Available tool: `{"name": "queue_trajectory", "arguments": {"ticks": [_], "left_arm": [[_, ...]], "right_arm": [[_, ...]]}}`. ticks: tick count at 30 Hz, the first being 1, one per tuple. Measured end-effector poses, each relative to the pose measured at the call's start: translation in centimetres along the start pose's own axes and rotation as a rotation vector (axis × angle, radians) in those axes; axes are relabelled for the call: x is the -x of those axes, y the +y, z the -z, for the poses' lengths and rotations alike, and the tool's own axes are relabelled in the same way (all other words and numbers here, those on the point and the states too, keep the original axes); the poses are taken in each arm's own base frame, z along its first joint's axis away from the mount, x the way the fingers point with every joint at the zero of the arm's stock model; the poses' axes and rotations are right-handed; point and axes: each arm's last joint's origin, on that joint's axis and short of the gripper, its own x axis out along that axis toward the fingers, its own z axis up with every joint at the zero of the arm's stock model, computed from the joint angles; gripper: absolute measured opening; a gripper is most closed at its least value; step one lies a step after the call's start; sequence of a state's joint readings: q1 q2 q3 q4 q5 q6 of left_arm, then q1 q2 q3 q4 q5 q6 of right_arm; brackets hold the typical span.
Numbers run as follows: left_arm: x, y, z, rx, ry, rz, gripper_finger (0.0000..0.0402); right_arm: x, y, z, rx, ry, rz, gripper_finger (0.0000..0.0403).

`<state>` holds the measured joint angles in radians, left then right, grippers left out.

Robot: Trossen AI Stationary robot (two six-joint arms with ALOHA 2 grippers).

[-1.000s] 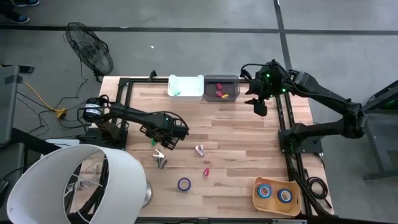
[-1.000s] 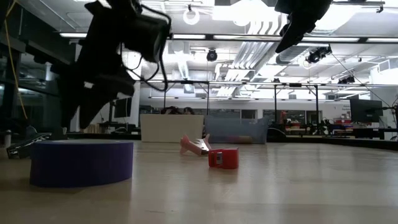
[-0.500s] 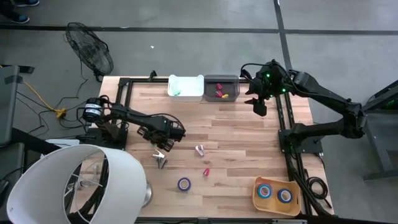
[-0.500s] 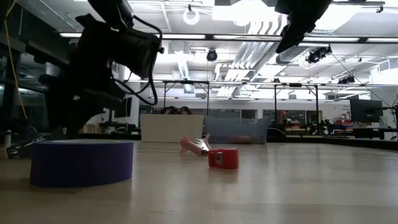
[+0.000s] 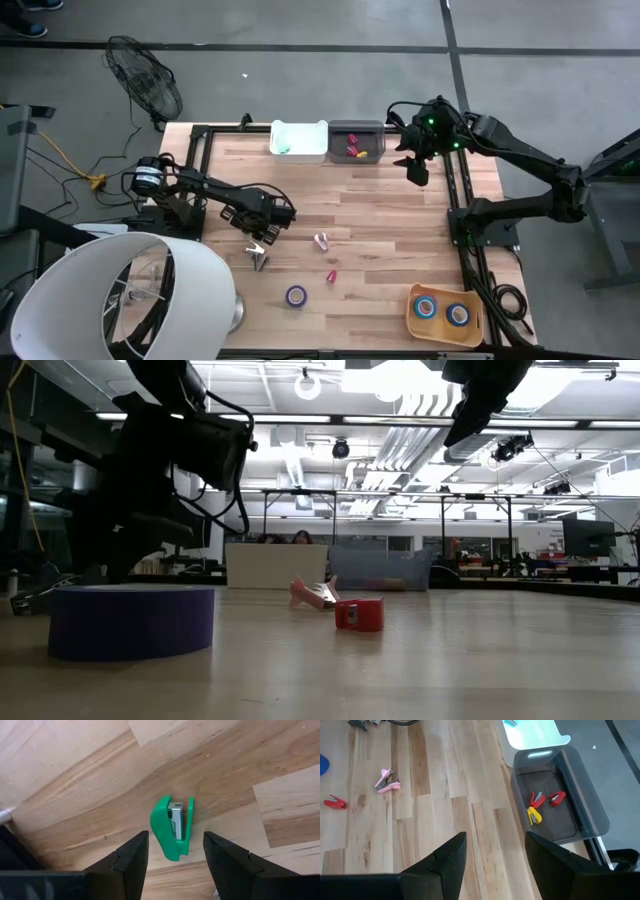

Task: Pick and place Stapler, Stapler remover, tape
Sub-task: Put the green stapler into the black bin

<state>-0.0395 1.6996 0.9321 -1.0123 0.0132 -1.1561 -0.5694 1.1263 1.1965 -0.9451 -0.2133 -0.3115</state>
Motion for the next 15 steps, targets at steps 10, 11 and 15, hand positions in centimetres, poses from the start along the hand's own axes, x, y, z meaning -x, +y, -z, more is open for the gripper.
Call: {"name": "queue_trajectory", "arguments": {"ticks": [10,11,15], "left_arm": [[-0.05,-0.09,-0.05,0.0,-0.005,0.008,0.0185],[-0.05,-0.1,-0.05,0.0,-0.006,0.008,0.0185],[-0.08,-0.15,-0.07,-0.001,-0.006,0.013,0.017]], "right_arm": [[0.0,0.0,0.0,0.001,0.0,0.001,0.0193],[0.0,0.0,0.0,0.001,0.0,0.001,0.0193],[0.0,0.0,0.0,0.002,0.0,0.001,0.0193]]}}
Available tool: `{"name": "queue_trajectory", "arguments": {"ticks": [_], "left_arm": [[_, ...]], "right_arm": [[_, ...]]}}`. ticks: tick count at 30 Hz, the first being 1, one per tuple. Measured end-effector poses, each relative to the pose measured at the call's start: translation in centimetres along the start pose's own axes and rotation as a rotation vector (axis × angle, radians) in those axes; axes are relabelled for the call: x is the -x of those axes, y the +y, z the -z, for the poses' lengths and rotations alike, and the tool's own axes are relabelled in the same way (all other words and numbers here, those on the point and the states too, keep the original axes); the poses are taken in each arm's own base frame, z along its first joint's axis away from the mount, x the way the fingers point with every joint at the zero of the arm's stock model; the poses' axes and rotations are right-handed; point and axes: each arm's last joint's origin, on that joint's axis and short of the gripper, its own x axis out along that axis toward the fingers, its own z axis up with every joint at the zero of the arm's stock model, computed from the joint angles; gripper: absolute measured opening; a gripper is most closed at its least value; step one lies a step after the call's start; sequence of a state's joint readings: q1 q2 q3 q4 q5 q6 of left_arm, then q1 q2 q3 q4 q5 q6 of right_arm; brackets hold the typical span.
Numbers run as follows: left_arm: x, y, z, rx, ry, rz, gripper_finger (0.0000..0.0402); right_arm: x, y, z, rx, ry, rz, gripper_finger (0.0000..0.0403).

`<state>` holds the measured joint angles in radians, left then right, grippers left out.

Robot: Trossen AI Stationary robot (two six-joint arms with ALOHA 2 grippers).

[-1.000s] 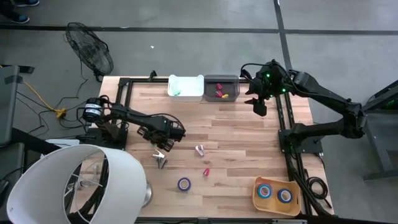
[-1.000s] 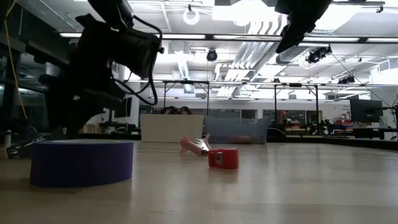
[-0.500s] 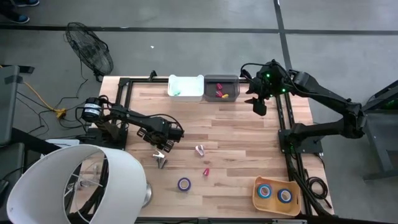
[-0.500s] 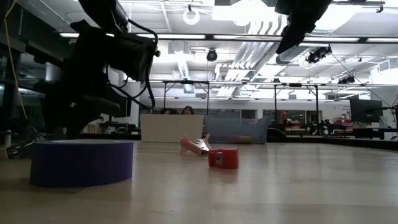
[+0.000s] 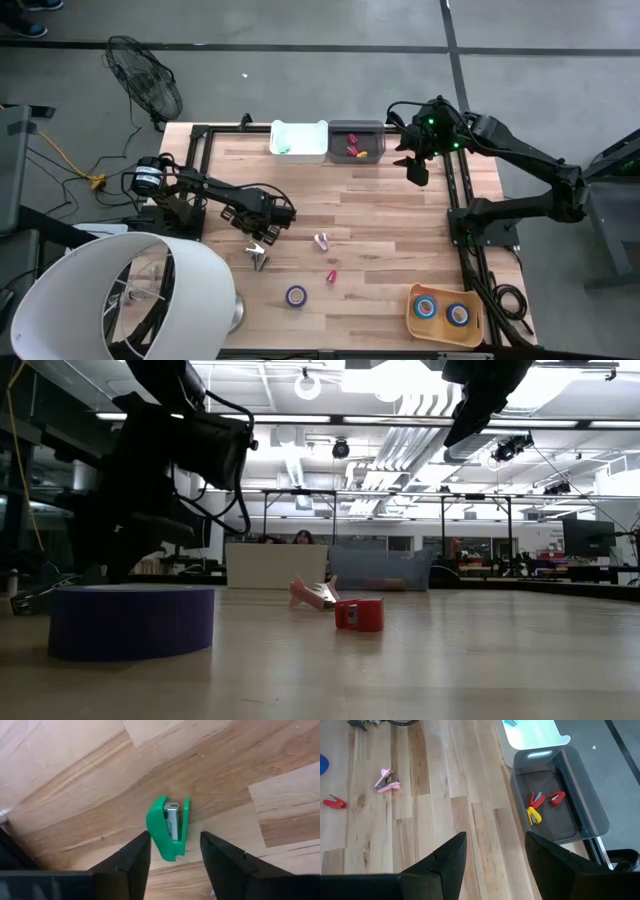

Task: Pick and place Stapler, Stapler remover, tape
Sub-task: Put the green stapler into the black bin

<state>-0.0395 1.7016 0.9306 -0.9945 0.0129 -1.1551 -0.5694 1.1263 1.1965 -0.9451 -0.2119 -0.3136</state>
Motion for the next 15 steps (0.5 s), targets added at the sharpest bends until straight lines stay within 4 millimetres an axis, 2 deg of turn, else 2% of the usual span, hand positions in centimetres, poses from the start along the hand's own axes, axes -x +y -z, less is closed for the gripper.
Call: {"name": "queue_trajectory", "arguments": {"ticks": [11,15], "left_arm": [[-0.03,-0.31,-0.1,-0.032,-0.01,0.032,0.0072],[-0.04,-0.35,-0.14,-0.041,-0.017,0.034,0.0054]], "right_arm": [[0.0,0.0,0.0,0.001,0.0,0.0,0.0193],[0.0,0.0,0.0,0.002,0.0,0.0,0.0193]]}}
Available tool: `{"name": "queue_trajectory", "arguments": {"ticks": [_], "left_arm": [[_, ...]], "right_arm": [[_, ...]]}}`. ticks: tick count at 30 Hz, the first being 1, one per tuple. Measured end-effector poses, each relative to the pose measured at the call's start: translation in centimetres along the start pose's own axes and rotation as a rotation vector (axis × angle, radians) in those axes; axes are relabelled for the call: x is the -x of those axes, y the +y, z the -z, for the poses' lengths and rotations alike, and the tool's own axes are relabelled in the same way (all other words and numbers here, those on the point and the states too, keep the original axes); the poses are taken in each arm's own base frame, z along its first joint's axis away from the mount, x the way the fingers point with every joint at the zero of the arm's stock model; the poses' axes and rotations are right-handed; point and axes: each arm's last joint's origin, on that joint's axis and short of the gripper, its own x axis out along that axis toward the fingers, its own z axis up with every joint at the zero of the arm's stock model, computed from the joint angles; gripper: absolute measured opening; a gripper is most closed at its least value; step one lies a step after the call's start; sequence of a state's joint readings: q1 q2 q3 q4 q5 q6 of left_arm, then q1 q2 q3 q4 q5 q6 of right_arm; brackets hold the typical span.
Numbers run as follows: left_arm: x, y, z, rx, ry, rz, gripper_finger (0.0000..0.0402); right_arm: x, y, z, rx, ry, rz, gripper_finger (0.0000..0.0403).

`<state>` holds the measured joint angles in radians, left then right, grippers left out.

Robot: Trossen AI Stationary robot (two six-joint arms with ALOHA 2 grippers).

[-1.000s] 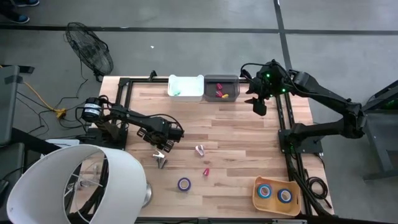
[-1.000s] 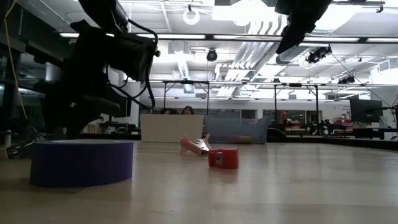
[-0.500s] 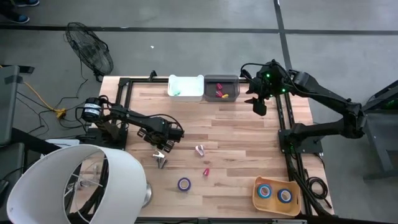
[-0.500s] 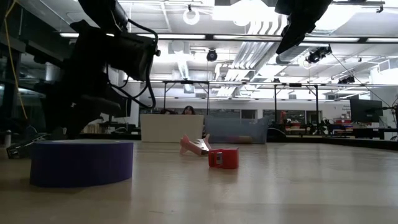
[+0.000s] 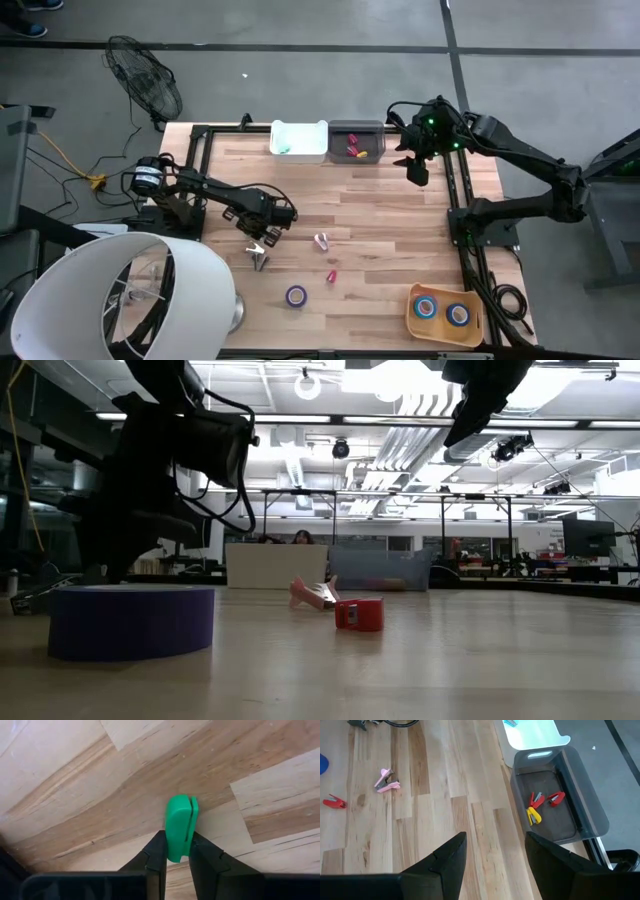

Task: Pick and place Stapler, Stapler remover, tape
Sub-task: Put the green stapler into the black bin

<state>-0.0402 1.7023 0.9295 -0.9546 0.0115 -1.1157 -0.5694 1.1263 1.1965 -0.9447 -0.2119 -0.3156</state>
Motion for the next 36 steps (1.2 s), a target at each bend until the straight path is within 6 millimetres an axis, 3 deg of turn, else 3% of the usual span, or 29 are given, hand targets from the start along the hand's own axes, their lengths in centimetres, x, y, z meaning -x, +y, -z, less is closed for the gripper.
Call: {"name": "queue_trajectory", "arguments": {"ticks": [8,14,20,29,36], "left_arm": [[0.4,-0.4,-0.3,-0.113,-0.056,-0.007,0.0064],[2.8,-2.0,-1.8,-0.231,-0.282,0.011,0.0058],[6.8,-3.9,-3.2,-0.332,-0.538,0.027,0.006],[14.7,-6.4,-4.9,-0.558,-0.939,0.017,0.0061],[20.0,-7.3,-5.4,-0.676,-1.167,0.03,0.0061]], "right_arm": [[0.0,0.1,-0.1,0.037,-0.018,-0.027,0.0193],[0.0,0.0,-0.7,0.066,-0.086,-0.059,0.0193],[0.1,0.0,-1.1,0.097,-0.138,-0.074,0.0193],[0.2,0.1,-2.0,0.205,-0.256,-0.135,0.0193],[0.1,1.2,-2.8,0.407,-0.345,-0.175,0.0193]]}}
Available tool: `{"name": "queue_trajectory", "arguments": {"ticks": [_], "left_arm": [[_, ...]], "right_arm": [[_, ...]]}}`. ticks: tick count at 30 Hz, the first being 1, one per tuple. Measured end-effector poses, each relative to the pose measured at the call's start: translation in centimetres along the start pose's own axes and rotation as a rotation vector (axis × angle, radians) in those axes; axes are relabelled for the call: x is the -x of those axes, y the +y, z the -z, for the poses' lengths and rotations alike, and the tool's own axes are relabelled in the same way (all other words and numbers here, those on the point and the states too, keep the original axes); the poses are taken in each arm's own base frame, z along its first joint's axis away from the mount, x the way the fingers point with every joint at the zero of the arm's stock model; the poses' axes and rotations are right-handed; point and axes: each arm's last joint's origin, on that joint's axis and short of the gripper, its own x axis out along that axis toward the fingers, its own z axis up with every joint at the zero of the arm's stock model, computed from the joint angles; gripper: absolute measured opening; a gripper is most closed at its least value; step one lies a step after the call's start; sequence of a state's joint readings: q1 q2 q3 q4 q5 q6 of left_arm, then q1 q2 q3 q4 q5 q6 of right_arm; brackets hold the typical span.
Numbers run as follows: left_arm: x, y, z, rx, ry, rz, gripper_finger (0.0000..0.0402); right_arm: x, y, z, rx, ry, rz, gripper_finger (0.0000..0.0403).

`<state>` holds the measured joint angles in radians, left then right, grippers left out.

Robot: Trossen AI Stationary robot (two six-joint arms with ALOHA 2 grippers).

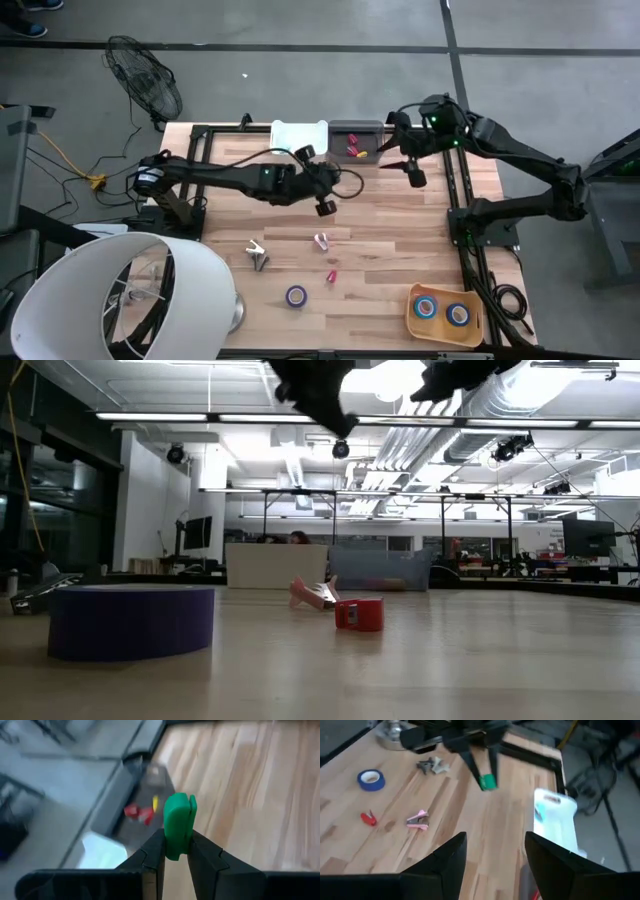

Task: Pick and place Stapler, Stapler remover, tape
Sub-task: Put the green stapler into the black bin

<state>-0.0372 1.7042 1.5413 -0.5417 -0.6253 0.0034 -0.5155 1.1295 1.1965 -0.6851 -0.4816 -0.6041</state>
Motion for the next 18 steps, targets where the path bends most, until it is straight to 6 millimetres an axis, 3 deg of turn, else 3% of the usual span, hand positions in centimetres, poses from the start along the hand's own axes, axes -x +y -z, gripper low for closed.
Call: {"name": "queue_trajectory", "arguments": {"ticks": [6,12,18], "left_arm": [[0.8,0.6,-1.9,-0.045,-0.091,0.006,0.0061],[0.9,0.5,-2.3,-0.047,-0.129,0.039,0.0061],[0.9,0.5,-2.4,-0.045,-0.136,0.056,0.0061]], "right_arm": [[-1.0,0.7,-1.4,0.167,-0.07,-0.003,0.0193],[-2.1,1.1,-2.6,0.227,-0.116,0.037,0.0193],[-4.7,1.5,-2.9,0.244,-0.113,-0.005,0.0193]]}}
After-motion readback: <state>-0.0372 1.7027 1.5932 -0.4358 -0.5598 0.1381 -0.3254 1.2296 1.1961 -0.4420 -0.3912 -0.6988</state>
